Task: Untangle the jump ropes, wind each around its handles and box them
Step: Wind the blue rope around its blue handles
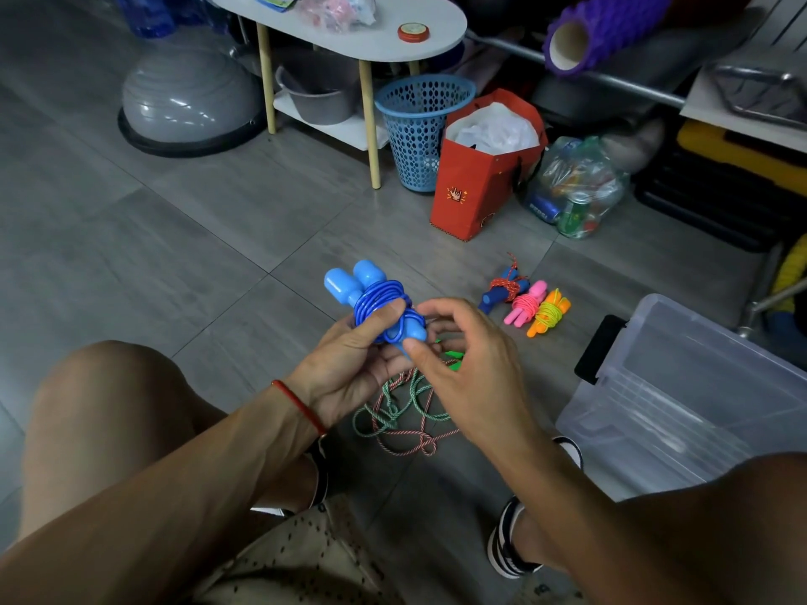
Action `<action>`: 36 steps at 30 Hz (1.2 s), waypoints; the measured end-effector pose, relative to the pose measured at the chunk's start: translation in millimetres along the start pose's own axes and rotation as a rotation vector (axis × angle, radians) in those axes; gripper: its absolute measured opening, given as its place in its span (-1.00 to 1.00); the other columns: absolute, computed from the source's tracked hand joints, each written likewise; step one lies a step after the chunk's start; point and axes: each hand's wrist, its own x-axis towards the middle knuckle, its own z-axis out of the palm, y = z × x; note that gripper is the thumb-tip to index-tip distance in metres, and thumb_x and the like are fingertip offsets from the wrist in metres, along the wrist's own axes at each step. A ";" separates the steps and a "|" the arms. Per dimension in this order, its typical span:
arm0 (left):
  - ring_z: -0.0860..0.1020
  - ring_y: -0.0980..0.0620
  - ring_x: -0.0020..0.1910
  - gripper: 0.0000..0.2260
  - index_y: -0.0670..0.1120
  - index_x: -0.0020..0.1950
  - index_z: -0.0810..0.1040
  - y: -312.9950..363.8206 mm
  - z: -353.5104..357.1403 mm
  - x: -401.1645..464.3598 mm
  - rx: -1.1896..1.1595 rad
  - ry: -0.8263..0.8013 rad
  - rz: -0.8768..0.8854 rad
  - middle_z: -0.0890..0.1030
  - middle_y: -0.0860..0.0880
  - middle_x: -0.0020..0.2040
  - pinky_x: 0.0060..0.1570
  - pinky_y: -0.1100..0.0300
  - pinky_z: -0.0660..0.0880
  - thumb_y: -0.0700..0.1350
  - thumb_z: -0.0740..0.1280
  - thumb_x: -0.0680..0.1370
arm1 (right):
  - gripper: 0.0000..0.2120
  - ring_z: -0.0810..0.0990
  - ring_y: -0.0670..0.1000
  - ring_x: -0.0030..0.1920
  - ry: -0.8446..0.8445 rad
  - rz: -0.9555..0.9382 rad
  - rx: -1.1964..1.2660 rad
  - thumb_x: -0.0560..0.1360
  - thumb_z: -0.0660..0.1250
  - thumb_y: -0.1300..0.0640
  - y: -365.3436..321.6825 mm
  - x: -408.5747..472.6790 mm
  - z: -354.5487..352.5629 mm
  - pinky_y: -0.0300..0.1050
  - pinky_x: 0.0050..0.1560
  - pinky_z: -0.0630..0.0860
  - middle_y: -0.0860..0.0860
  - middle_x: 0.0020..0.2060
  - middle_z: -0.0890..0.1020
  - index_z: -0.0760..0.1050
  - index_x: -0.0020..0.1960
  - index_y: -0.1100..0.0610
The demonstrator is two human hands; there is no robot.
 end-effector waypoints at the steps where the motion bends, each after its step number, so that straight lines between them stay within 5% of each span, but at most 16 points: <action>1: 0.71 -0.11 -0.17 -0.75 -0.25 0.10 0.54 -0.3 1.1 -0.1 -0.001 -0.002 0.015 0.69 -0.23 -0.12 -0.19 0.06 0.67 -0.14 0.36 0.49 | -0.72 0.60 -0.12 0.00 0.031 -0.003 -0.016 0.45 0.50 0.14 -2.7 -1.7 1.1 -0.24 -0.07 0.57 -0.10 0.00 0.59 0.54 0.12 0.02; 7: 0.67 -0.19 -0.01 -0.61 -0.23 0.25 0.46 -6.7 1.9 3.0 0.059 0.074 0.128 0.59 -0.29 0.06 -0.06 -0.01 0.66 -0.21 0.46 0.47 | -0.82 0.51 -0.20 -0.15 0.099 0.066 -0.142 0.43 0.50 0.07 -6.6 1.5 4.6 -0.46 -0.18 0.39 -0.06 -0.12 0.55 0.52 -0.06 0.05; 10: 0.63 -0.29 0.08 -0.52 -0.32 0.28 0.41 -13.4 2.3 6.4 0.075 0.113 0.195 0.56 -0.29 0.03 0.06 -0.14 0.63 -0.27 0.52 0.45 | -0.82 0.51 -0.15 -0.21 0.118 0.113 -0.265 0.41 0.47 0.04 -5.0 3.2 9.0 -0.38 -0.23 0.39 -0.08 -0.15 0.55 0.50 -0.07 0.03; 13: 0.63 -0.15 -0.14 -0.73 -0.24 0.15 0.46 -15.7 9.4 5.7 0.126 0.151 0.269 0.56 -0.21 -0.14 -0.14 0.03 0.66 -0.36 0.43 0.51 | -0.84 0.58 -0.04 -0.18 0.133 0.194 -0.283 0.39 0.45 0.07 -7.2 8.2 13.3 -0.13 -0.16 0.50 -0.05 -0.20 0.59 0.50 -0.11 0.07; 18: 0.59 -0.25 -0.04 -0.71 -0.26 0.21 0.46 -7.9 10.9 9.1 0.090 0.189 0.348 0.51 -0.27 -0.03 -0.15 -0.02 0.65 -0.36 0.41 0.53 | -0.90 0.65 -0.07 -0.35 0.147 0.466 -0.022 0.37 0.45 0.18 -13.2 21.6 16.1 -0.10 -0.29 0.62 -0.02 -0.36 0.66 0.53 -0.17 0.09; 21: 0.60 -0.23 -0.06 -0.66 -0.23 0.26 0.44 -3.8 7.7 11.7 0.060 0.210 0.337 0.52 -0.31 0.02 -0.18 0.02 0.61 -0.31 0.44 0.53 | -0.89 0.71 -0.01 -0.39 0.164 0.651 0.429 0.44 0.44 0.30 -18.2 23.9 15.7 -0.13 -0.34 0.65 0.12 -0.33 0.70 0.53 -0.07 0.23; 24: 0.62 0.01 -0.31 -0.74 -0.22 0.22 0.43 0.5 8.0 12.3 0.053 0.161 0.294 0.57 -0.15 -0.21 -0.19 0.10 0.62 -0.27 0.39 0.57 | -0.95 0.67 -0.01 -0.44 0.089 0.732 0.682 0.52 0.39 0.36 -19.6 28.0 8.8 -0.25 -0.36 0.61 0.10 -0.42 0.68 0.53 -0.08 0.28; 26: 0.64 0.02 -0.27 -0.79 -0.21 0.17 0.44 3.8 8.2 10.5 0.056 0.105 0.276 0.60 -0.08 -0.28 -0.02 0.02 0.66 -0.25 0.37 0.57 | -0.95 0.66 -0.02 -0.41 0.003 0.737 0.750 0.54 0.36 0.38 -15.8 30.5 0.0 -0.24 -0.32 0.62 0.09 -0.42 0.67 0.55 -0.09 0.28; 29: 0.63 -0.16 0.05 -0.67 -0.25 0.21 0.47 8.8 7.2 6.2 0.087 0.067 0.235 0.60 -0.27 0.02 0.08 -0.01 0.63 -0.16 0.41 0.50 | -0.93 0.68 0.01 -0.35 -0.100 0.676 0.734 0.52 0.38 0.41 -10.0 29.9 -10.1 -0.19 -0.28 0.65 0.12 -0.35 0.67 0.54 -0.04 0.29; 33: 0.61 -0.23 0.09 -0.50 -0.40 0.33 0.35 8.0 1.4 8.0 0.139 0.091 0.262 0.53 -0.33 0.13 0.07 -0.01 0.61 -0.19 0.46 0.53 | -0.92 0.66 0.04 -0.38 -0.080 0.616 0.584 0.52 0.37 0.42 -11.8 26.0 -8.9 -0.15 -0.28 0.66 0.18 -0.33 0.67 0.54 0.00 0.32; 36: 0.62 -0.23 0.06 -0.58 -0.35 0.32 0.35 3.2 -0.8 8.7 0.210 0.098 0.285 0.56 -0.28 0.06 0.16 -0.17 0.58 -0.26 0.42 0.55 | -0.90 0.65 0.00 -0.43 -0.047 0.547 0.459 0.48 0.37 0.42 -11.4 25.5 -9.0 -0.20 -0.36 0.60 0.18 -0.33 0.67 0.54 -0.02 0.32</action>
